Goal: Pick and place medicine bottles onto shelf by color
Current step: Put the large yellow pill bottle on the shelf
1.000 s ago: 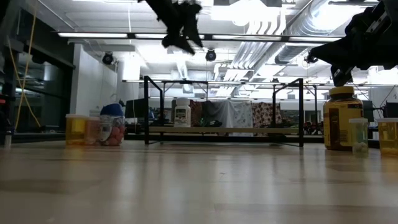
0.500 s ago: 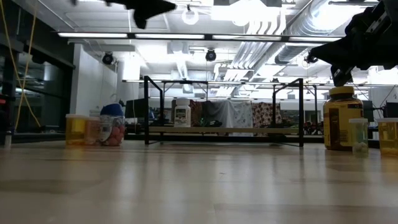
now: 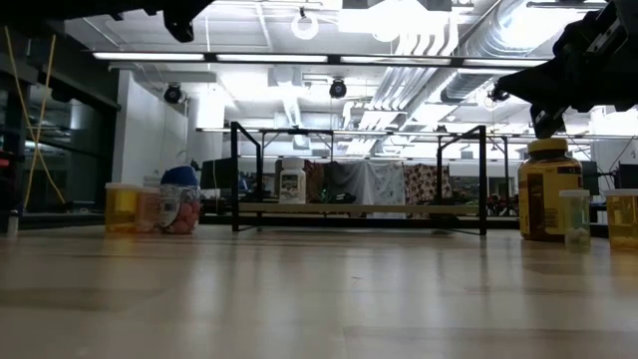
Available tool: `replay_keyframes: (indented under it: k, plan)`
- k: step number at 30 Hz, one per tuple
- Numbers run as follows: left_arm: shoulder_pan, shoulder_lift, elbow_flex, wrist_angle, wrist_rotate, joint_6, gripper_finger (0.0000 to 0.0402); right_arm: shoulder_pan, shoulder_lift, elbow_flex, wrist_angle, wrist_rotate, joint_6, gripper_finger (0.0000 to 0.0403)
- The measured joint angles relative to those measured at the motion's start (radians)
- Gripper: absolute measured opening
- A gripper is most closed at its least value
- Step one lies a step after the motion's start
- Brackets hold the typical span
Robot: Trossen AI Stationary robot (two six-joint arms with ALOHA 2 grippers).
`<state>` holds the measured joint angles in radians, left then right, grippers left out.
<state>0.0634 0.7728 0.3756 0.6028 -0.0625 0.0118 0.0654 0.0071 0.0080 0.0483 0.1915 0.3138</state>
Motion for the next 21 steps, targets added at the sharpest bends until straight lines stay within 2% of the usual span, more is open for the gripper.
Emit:
replay_keyframes:
  k: [4, 7, 9, 13, 17, 21]
  plan:
    - [0.000, -0.003, 0.000, -0.004, 0.022, 0.000, 0.0217, 0.000, 0.000, 0.000, 0.012, 0.028, -0.027, 0.0000]
    - [0.002, -0.004, 0.000, -0.007, 0.024, 0.001, 0.0217, 0.000, 0.001, 0.000, 0.090, 0.092, -0.017, 0.0000]
    - [0.002, -0.003, 0.000, -0.010, 0.022, 0.008, 0.0217, 0.000, 0.004, 0.000, 0.176, 0.069, 0.016, 0.0000]
    - [0.002, -0.003, 0.000, -0.009, 0.016, 0.028, 0.0217, 0.000, 0.036, 0.002, 0.347, -0.051, 0.059, 0.0000]
    - [0.002, -0.003, 0.000, -0.008, 0.014, 0.027, 0.0217, 0.000, 0.104, 0.067, 0.312, -0.026, 0.074, 0.0003]
    - [0.002, -0.003, 0.000, -0.008, 0.005, 0.027, 0.0217, 0.000, 0.209, 0.174, 0.151, 0.058, 0.052, 0.0034]
